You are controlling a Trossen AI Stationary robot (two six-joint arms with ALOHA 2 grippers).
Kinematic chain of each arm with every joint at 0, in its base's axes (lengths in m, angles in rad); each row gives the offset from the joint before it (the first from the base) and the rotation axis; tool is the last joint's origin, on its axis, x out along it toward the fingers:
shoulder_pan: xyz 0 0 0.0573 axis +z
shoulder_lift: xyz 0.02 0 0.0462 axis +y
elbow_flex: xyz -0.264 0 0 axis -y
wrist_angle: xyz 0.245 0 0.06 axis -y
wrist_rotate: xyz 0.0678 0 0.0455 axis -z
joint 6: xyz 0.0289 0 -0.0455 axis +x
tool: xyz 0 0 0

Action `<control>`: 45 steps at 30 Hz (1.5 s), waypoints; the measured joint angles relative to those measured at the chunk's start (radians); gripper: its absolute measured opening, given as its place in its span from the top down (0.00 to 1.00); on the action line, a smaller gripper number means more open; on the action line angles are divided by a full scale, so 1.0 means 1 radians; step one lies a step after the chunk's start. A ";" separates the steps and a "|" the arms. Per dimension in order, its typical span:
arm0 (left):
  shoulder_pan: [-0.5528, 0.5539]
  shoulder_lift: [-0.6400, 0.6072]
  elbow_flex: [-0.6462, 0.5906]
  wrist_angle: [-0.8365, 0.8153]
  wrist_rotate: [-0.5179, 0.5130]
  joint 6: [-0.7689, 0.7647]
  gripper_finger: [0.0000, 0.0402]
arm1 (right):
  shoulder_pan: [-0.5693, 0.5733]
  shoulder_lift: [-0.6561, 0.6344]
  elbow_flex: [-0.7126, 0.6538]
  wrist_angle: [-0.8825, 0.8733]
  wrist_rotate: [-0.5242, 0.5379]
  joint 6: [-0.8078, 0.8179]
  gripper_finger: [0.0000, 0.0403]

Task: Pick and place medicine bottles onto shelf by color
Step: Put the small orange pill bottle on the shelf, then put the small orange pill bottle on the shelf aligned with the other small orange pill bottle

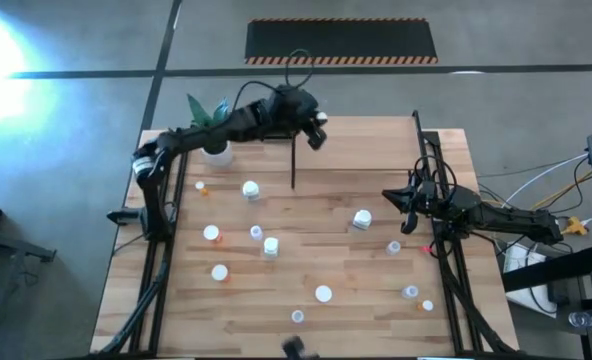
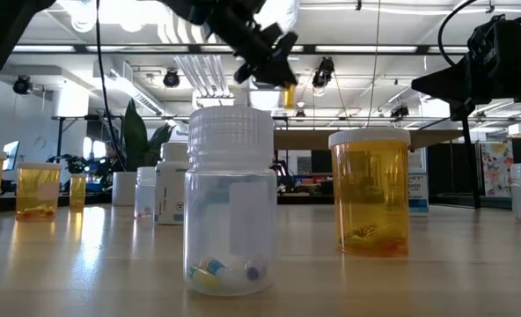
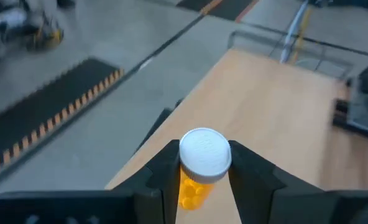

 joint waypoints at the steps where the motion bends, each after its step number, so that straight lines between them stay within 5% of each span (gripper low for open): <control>1: 0.018 0.000 -0.014 0.002 0.002 -0.002 0.76 | 0.000 0.000 0.000 0.000 0.000 0.000 0.98; 15: 0.081 0.000 -0.209 0.180 0.009 -0.009 0.75 | 0.000 0.000 0.000 0.000 0.000 0.000 0.98; 28: 0.081 0.000 -0.220 0.178 -0.002 -0.031 0.63 | 0.000 0.000 0.000 0.000 0.000 0.000 0.98; 45: 0.083 -0.085 -0.213 0.150 0.000 0.028 0.31 | 0.000 0.000 0.000 0.000 0.000 0.000 0.98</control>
